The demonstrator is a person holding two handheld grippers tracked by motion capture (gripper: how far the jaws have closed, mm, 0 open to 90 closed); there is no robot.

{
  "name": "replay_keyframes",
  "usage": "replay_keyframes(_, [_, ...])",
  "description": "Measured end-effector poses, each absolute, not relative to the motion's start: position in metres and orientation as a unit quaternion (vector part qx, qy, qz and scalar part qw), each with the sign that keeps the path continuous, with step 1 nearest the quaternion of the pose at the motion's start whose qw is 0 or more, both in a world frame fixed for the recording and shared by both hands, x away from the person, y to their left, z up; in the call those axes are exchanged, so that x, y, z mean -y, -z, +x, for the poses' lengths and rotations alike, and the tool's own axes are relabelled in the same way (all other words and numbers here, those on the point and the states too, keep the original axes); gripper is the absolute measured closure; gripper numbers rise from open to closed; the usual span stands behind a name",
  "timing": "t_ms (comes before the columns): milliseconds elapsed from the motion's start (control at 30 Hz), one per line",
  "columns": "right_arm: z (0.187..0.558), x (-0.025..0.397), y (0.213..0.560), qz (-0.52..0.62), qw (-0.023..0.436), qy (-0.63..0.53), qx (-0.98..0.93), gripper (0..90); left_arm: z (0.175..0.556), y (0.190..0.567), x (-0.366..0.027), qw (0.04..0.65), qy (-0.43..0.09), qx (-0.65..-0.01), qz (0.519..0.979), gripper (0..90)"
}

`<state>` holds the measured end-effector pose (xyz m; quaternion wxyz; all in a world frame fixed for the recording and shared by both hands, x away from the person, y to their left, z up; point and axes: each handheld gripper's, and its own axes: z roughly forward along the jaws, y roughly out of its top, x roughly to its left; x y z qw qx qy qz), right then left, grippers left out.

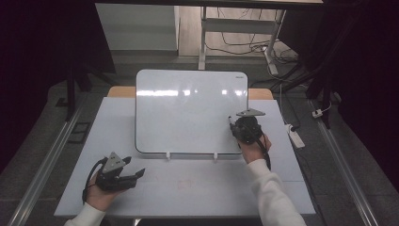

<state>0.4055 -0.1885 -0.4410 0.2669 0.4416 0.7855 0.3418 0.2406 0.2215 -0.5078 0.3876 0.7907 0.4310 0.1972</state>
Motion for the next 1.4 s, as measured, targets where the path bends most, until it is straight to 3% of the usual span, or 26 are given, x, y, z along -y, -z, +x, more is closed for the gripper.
replay_keyframes(433, [0.377,0.21,0.433,0.367,0.245,-0.429,-0.788,43.9,0.241,0.509,-0.225,0.404,-0.192,-0.427,0.786,31.5])
replay_keyframes(800, [0.328,0.247,0.451,0.289,0.243,-0.474,-0.795,41.5,0.242,0.509,-0.225,0.418,-0.174,-0.422,0.786,30.0])
replay_keyframes(1133, [0.292,0.292,0.485,0.303,0.242,-0.468,-0.794,40.9,0.239,0.511,-0.227,0.42,-0.161,-0.431,0.783,29.4])
replay_keyframes(1400, [0.293,0.314,0.51,0.321,0.235,-0.447,-0.802,40.9,0.236,0.513,-0.229,0.419,-0.159,-0.428,0.784,29.5])
